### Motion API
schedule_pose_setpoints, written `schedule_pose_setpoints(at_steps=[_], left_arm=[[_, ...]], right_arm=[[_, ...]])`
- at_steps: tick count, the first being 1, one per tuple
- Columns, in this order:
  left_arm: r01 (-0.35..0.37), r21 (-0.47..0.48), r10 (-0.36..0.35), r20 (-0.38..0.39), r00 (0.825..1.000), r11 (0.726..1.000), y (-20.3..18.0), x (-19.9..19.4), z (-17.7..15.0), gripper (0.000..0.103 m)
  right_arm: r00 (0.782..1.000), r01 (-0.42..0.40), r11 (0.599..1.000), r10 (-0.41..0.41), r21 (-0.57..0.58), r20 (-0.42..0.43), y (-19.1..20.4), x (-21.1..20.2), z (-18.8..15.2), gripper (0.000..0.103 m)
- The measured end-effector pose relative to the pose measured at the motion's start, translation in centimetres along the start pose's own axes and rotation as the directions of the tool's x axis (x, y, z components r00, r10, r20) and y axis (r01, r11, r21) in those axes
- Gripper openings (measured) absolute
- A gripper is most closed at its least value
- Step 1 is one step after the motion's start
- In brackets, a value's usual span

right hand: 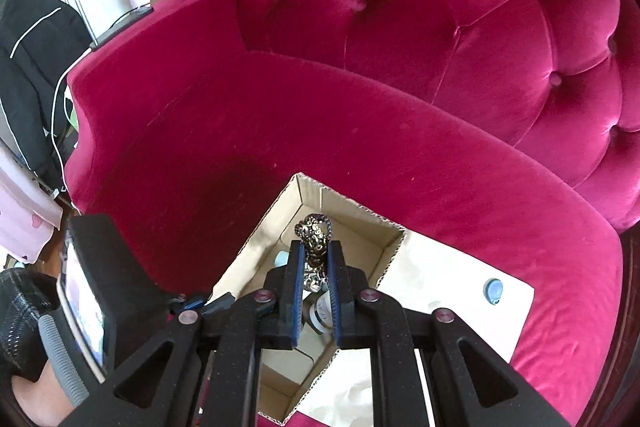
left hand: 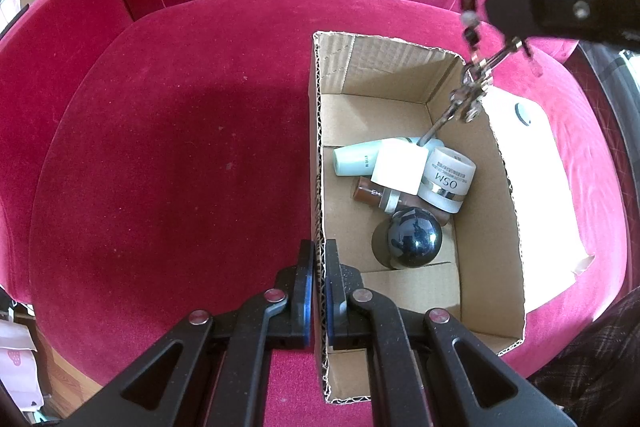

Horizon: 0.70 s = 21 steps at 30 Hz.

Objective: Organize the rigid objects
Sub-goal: 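Carry the keyring with the right tool and release it into the box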

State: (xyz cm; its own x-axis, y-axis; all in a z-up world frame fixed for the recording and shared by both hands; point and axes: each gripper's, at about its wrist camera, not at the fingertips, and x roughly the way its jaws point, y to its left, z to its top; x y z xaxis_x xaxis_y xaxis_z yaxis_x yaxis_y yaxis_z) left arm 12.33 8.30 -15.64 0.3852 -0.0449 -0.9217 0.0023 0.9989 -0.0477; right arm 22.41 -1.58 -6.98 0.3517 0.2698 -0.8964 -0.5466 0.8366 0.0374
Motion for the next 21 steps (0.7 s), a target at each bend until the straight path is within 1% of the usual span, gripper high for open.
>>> schedule_pose_setpoints(at_steps=[6, 17, 20, 21], left_arm=[[-0.001, 0.001, 0.001, 0.0, 1.0, 1.0, 0.0, 0.0, 0.0, 0.004], [-0.002, 0.0, 0.002, -0.001, 1.0, 1.0, 0.0, -0.1, 0.1, 0.004], [-0.001, 0.0, 0.001, -0.001, 1.0, 1.0, 0.0, -0.2, 0.1, 0.004], [-0.001, 0.0, 0.001, -0.001, 1.0, 1.0, 0.0, -0.2, 0.1, 0.004]], right_arm=[[1.0, -0.011, 1.0, 0.011, 0.008, -0.029, 0.0, 1.3, -0.1, 0.01], [0.997, -0.046, 0.999, 0.047, 0.024, -0.058, -0.4, 2.9, 0.1, 0.011], [0.996, -0.045, 0.999, 0.046, 0.019, -0.07, -0.6, 3.3, 0.1, 0.014], [0.997, -0.039, 0.999, 0.04, 0.019, -0.068, -0.6, 3.4, 0.1, 0.018]])
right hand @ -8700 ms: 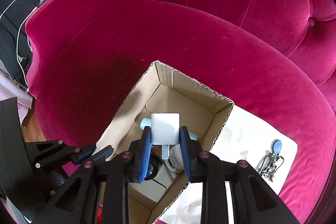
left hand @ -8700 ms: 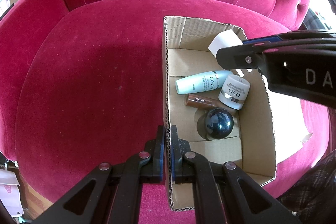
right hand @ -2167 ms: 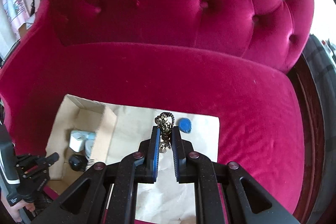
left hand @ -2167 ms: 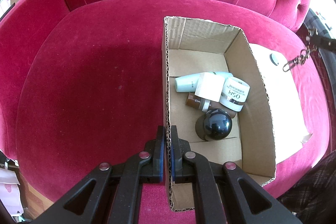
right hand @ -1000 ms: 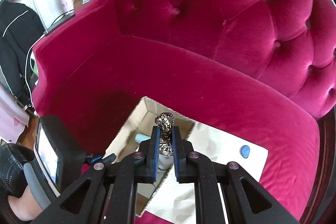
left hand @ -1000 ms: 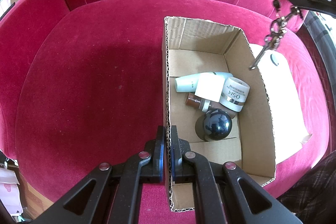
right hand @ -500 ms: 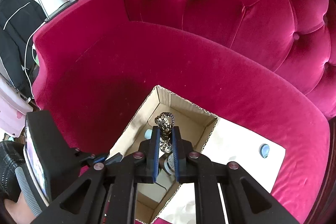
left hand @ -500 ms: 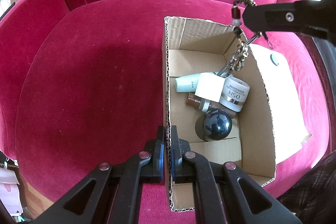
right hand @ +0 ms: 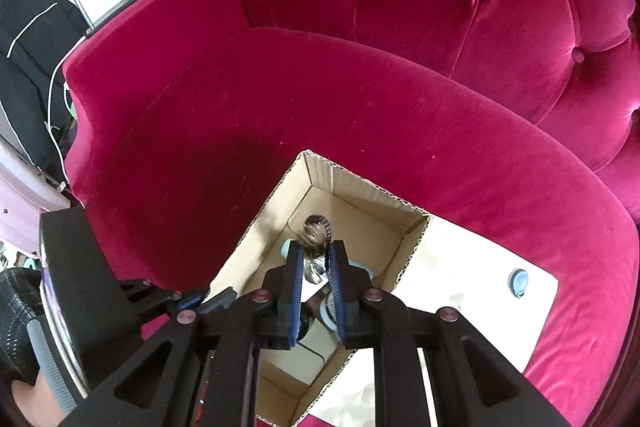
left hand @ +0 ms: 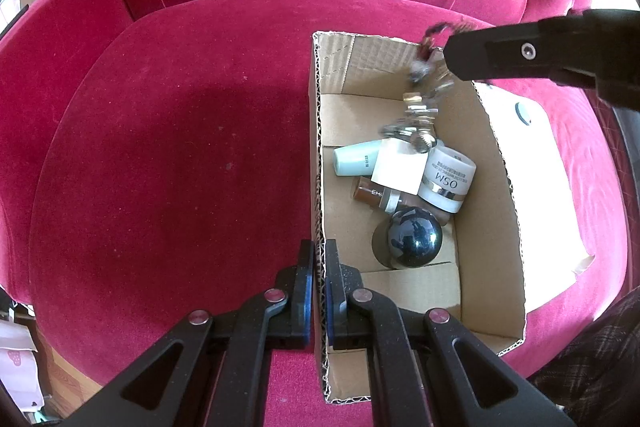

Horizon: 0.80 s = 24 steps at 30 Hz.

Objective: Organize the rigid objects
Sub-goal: 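Carry the keyring with the right tool and release it into the box, then move the right tool back over the paper to the blue fob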

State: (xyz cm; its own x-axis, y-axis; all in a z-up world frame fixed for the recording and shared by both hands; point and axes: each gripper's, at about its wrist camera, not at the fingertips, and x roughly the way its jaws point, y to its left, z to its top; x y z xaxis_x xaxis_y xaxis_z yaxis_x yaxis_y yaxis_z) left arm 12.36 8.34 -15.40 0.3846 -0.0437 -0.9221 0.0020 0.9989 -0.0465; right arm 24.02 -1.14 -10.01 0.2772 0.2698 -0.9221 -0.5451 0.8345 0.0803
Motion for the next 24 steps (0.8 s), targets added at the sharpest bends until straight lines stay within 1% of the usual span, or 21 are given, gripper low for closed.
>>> schedule_pose_setpoints(at_steps=[1, 2, 3, 4, 5, 7, 8, 10, 12, 24], left_arm=[[0.0, 0.0, 0.0, -0.001, 1.0, 1.0, 0.0, 0.0, 0.0, 0.004], [0.0, 0.0, 0.0, -0.001, 1.0, 1.0, 0.0, 0.1, 0.0, 0.004], [0.001, -0.001, -0.001, 0.0, 1.0, 1.0, 0.0, 0.1, 0.0, 0.004], [0.001, -0.002, -0.001, 0.0, 1.0, 1.0, 0.0, 0.0, 0.0, 0.004], [0.001, -0.002, -0.001, 0.002, 1.0, 1.0, 0.0, 0.0, 0.0, 0.004], [0.003, -0.005, -0.003, 0.003, 1.0, 1.0, 0.1, 0.0, 0.0, 0.004], [0.003, -0.005, -0.003, 0.003, 1.0, 1.0, 0.1, 0.0, 0.1, 0.004], [0.002, -0.002, -0.002, 0.004, 1.0, 1.0, 0.1, 0.0, 0.0, 0.004], [0.0, -0.001, 0.0, 0.003, 1.0, 1.0, 0.1, -0.1, 0.0, 0.004], [-0.004, 0.004, 0.004, 0.004, 1.0, 1.0, 0.0, -0.2, 0.0, 0.004]], right_arm=[[1.0, 0.004, 1.0, -0.004, 0.002, 0.004, -0.1, 0.0, 0.0, 0.035], [1.0, 0.009, 1.0, -0.009, 0.008, 0.009, -0.3, 0.0, 0.1, 0.045], [1.0, 0.014, 1.0, -0.014, 0.019, 0.018, -0.6, -0.1, 0.1, 0.058], [0.999, 0.027, 0.999, -0.028, 0.03, 0.025, -0.8, -0.2, 0.2, 0.065], [0.999, 0.034, 0.999, -0.035, 0.037, 0.027, -1.0, -0.2, 0.3, 0.068], [0.998, 0.062, 0.997, -0.063, 0.054, 0.025, -1.4, -0.2, 0.4, 0.085], [0.997, 0.079, 0.995, -0.08, 0.064, 0.022, -1.7, -0.1, 0.4, 0.088], [0.996, 0.085, 0.993, -0.087, 0.077, 0.021, -2.1, -0.1, 0.4, 0.098], [0.995, 0.094, 0.992, -0.095, 0.088, 0.016, -2.6, 0.0, 0.1, 0.103], [0.994, 0.104, 0.989, -0.107, 0.102, 0.024, -3.9, -0.2, -0.1, 0.103]])
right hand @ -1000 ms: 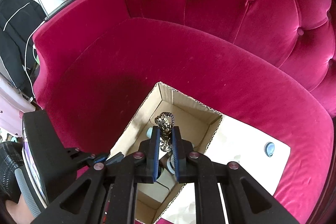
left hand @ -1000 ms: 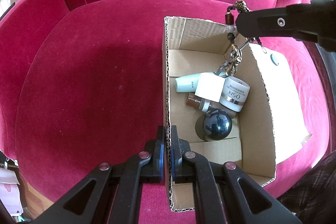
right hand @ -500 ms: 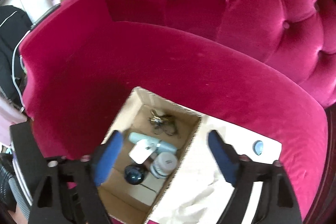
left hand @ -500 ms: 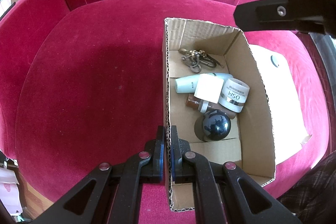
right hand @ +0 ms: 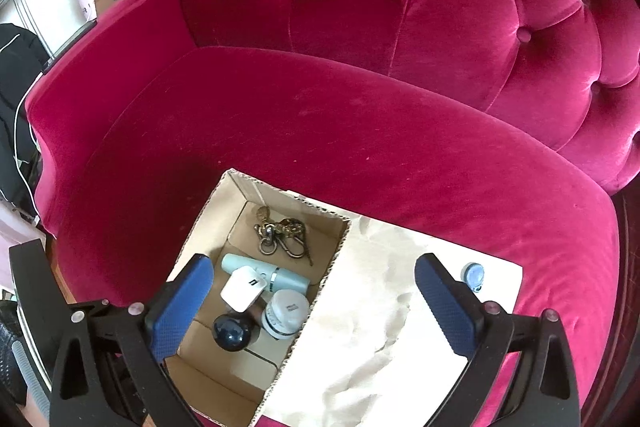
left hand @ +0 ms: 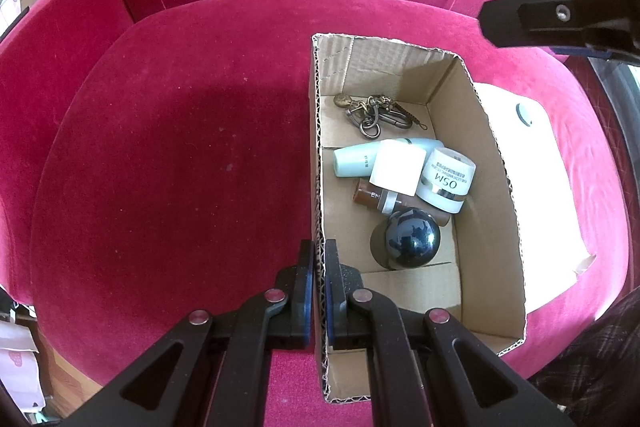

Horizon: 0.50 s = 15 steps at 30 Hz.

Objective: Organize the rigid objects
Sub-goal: 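Move the right tool back over the paper to the blue fob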

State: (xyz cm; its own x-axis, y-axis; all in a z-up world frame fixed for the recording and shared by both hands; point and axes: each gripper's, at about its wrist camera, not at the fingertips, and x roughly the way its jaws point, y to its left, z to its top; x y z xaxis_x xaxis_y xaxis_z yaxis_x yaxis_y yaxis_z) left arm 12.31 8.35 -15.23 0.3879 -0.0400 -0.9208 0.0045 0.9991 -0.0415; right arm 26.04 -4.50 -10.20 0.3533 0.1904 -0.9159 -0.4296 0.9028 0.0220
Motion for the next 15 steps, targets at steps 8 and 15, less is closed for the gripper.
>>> schedule_pose_setpoints(at_steps=[8, 15], left_arm=[[0.001, 0.001, -0.001, -0.001, 1.0, 1.0, 0.0, 0.0, 0.0, 0.004], [-0.001, 0.002, 0.001, -0.001, 1.0, 1.0, -0.1, 0.1, 0.0, 0.004]], right_arm=[[0.998, 0.068, 0.997, -0.068, 0.038, 0.001, -4.0, -0.9, 0.2, 0.103], [0.992, 0.123, 0.984, -0.123, 0.126, -0.008, -8.4, -0.6, 0.0, 0.103]])
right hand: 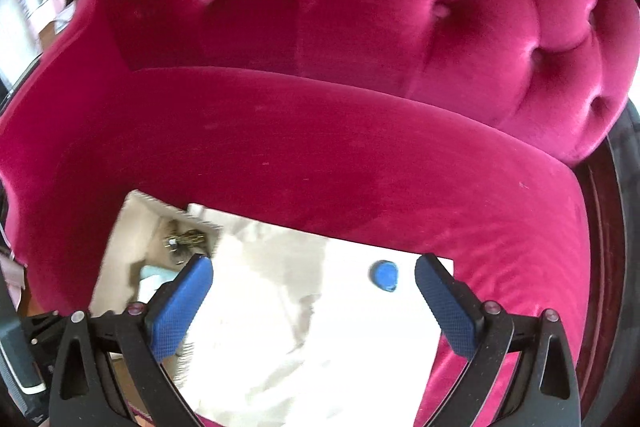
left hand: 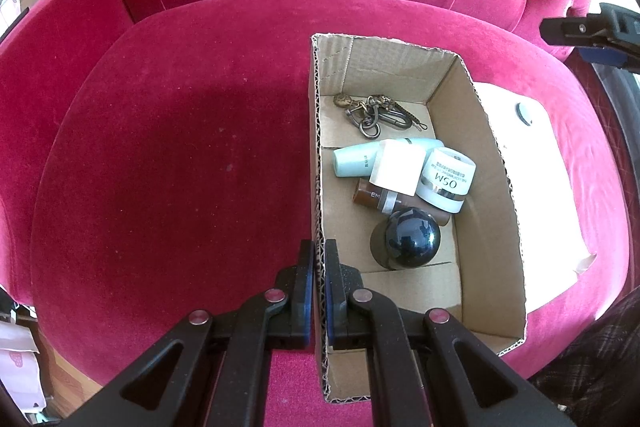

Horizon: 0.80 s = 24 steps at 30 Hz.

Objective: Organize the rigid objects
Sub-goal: 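Move the right tool back over the paper to the blue fob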

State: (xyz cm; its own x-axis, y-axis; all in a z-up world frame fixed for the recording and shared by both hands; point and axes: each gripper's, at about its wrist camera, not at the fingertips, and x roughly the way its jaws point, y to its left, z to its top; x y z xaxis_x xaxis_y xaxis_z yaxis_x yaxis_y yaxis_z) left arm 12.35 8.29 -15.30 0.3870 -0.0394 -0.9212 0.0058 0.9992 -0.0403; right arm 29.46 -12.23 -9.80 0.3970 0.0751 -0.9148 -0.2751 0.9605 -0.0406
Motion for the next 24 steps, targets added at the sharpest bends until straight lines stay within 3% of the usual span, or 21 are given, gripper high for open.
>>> schedule_pose_setpoints(at_steps=[12, 24], left_arm=[[-0.004, 0.002, 0.004, 0.0, 1.0, 1.0, 0.1, 0.0, 0.1, 0.004], [-0.002, 0.003, 0.002, -0.004, 1.0, 1.0, -0.1, 0.0, 0.0, 0.004]], right_arm=[[0.998, 0.058, 0.995, -0.056, 0.079, -0.029, -4.5, 3.1, -1.2, 0.103], [0.997, 0.074, 0.992, -0.07, 0.105, -0.046, -6.5, 6.3, -2.7, 0.103]])
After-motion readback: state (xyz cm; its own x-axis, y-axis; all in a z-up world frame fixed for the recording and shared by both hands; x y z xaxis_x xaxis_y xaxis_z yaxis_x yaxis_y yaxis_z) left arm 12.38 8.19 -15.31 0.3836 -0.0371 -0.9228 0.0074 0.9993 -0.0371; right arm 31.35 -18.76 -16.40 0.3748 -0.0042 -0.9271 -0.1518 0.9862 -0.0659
